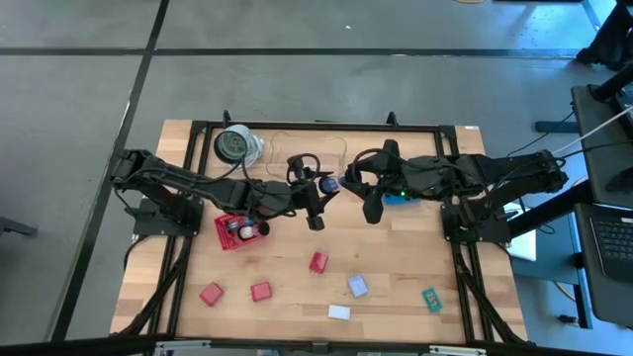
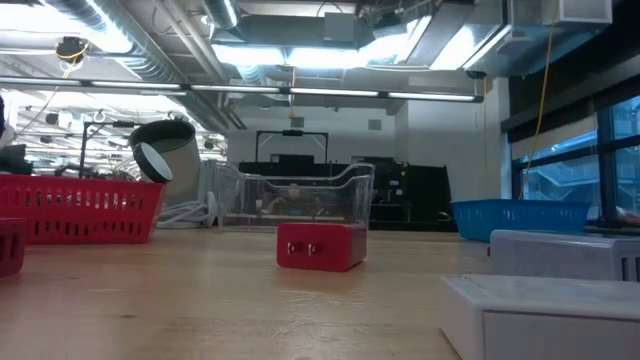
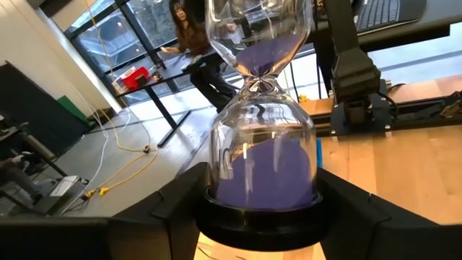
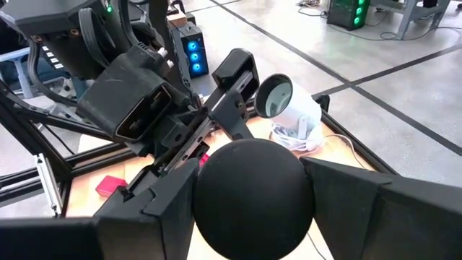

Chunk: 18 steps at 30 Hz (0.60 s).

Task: Pick & Place Office items
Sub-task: Put the blue hourglass into the red bin

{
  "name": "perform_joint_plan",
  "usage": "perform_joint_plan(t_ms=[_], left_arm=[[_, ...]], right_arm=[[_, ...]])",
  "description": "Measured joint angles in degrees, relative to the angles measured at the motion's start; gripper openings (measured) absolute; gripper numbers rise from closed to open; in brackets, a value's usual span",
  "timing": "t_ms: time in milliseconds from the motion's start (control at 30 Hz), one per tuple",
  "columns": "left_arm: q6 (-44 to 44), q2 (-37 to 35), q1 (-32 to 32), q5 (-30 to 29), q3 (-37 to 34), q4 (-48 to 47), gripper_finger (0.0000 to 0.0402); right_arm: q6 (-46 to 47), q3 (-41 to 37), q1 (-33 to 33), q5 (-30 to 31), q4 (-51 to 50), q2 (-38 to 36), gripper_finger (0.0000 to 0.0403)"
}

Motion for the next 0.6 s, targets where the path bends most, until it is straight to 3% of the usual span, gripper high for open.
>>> perform_joint_plan(t_ms=[333, 600], left_arm=[[-0.04, 0.0, -0.02, 0.33, -0.01, 0.59, 0.0211], [-0.37, -0.07, 0.0, 0.34, 0.03, 1.21, 0.0208]], right_arm=[[0.15, 0.02, 0.0, 0.01, -0.04, -0.05, 0.0222], [0.18, 0.02, 0.0, -0.04, -0.44, 0.02, 0.0258]])
